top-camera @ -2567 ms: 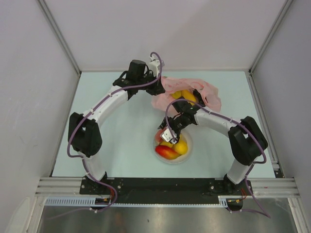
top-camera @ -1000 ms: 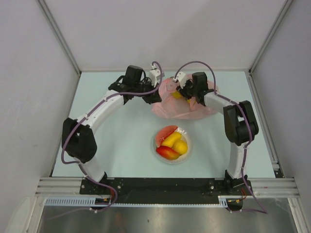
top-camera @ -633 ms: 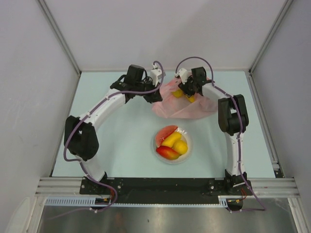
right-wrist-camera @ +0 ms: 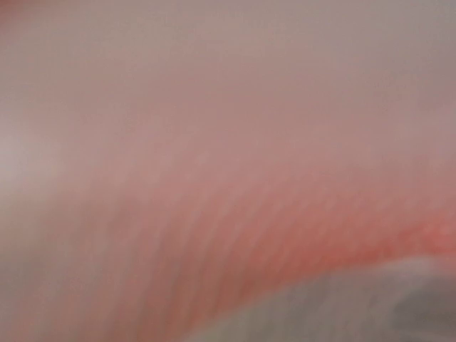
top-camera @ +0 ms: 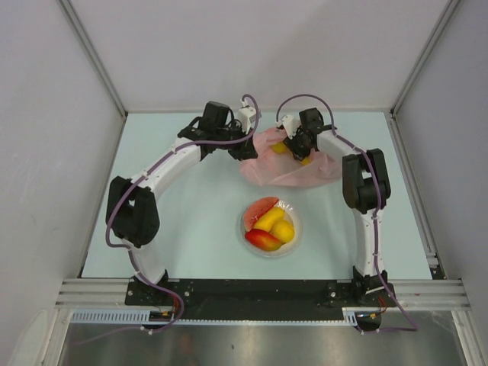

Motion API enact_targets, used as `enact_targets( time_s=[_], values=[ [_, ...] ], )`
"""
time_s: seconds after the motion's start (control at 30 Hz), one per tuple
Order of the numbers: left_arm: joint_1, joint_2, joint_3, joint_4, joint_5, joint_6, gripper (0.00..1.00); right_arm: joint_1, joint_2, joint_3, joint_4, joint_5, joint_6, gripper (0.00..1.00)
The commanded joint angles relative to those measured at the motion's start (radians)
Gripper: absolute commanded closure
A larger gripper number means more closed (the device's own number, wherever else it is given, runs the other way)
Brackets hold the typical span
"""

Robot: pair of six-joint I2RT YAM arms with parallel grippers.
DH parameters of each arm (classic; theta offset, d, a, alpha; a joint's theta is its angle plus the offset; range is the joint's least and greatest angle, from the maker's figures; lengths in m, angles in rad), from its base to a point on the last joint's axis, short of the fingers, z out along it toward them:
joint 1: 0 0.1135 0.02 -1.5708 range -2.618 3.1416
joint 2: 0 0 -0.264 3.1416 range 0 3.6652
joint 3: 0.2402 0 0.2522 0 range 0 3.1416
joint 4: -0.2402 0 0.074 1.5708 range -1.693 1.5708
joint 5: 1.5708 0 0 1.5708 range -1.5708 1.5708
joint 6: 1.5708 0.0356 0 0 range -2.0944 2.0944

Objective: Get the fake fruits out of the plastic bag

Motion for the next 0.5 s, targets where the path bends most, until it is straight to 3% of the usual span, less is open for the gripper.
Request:
enact_targets(
  time_s=[0.0, 0.17, 0.47],
  values=[
    [0.001, 0.028, 0.044, 0.061, 0.025, -0.057, 1.0, -0.004, -0.147, -0.054, 0.022, -0.116, 0.05, 0.77],
    [0.001, 0.068, 0.087, 0.095, 0.048, -0.149, 1.0, -0.009, -0.381, -0.129, 0.045, -0.354, 0.136, 0.76],
    [0.001, 0.089, 0.121, 0.135, 0.048, -0.204, 1.0, 0.041, -0.626, -0.228, -0.063, -0.497, 0.217, 0.75]
  ],
)
